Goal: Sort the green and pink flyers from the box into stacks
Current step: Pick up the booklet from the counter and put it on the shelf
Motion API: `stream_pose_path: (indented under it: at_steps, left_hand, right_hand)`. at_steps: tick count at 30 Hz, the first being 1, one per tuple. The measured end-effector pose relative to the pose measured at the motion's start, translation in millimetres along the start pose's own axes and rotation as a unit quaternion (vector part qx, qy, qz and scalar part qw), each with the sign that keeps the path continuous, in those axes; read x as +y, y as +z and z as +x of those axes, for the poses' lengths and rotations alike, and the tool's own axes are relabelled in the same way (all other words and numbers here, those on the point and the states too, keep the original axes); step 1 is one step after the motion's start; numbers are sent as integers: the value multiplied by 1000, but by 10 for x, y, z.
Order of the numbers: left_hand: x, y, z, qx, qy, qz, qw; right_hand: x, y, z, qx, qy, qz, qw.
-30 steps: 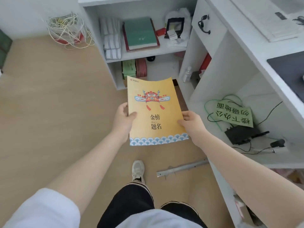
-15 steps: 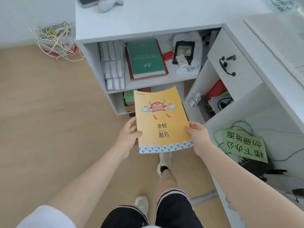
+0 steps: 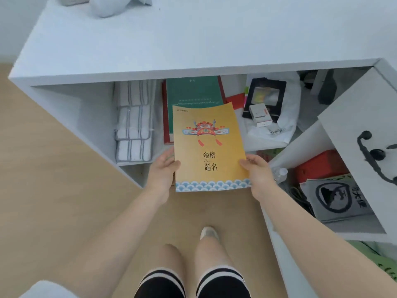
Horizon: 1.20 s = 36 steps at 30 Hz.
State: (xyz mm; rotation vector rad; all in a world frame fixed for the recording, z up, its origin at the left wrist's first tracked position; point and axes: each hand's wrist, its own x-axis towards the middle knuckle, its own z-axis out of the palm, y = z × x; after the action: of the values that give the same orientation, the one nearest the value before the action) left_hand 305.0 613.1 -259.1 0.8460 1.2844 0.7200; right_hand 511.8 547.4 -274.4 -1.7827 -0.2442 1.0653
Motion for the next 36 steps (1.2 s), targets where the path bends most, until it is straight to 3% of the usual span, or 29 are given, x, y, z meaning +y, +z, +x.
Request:
stream_pose_path:
  at_steps: [11,15,19,22,24,30,33,36]
  left_hand:
    - [-172,41,2011,16,183,18,983]
    - [-22,164,2300,32,238,60,969]
    - [52,249,2521,96,244,185,947]
    - [86,276,2603,135,258,348,891]
    - [75,311,2640,149,253,398,869]
    - [-73,282,2640,135,266,398,867]
    - [-248,232,2375,106,364,382,843]
    - [-611,91,1972,54,521,351,776]
  right_hand:
    - [68,983,1783,-31,-206,35,977]
    - [-169,1097,2043,21,-267,-62,961]
    - [-312,1168,2201,58,-311,-185,930]
    - [-333,1193,2296,86,-321,-269,904]
    - [-326,1183,2376,94,-326,-313,887]
    - [-116,1110,2479,173,-395,-394,812]
    - [62,1059,2290,190,-504,-348,767]
    - [359,943,1922,93,-656,-291,690]
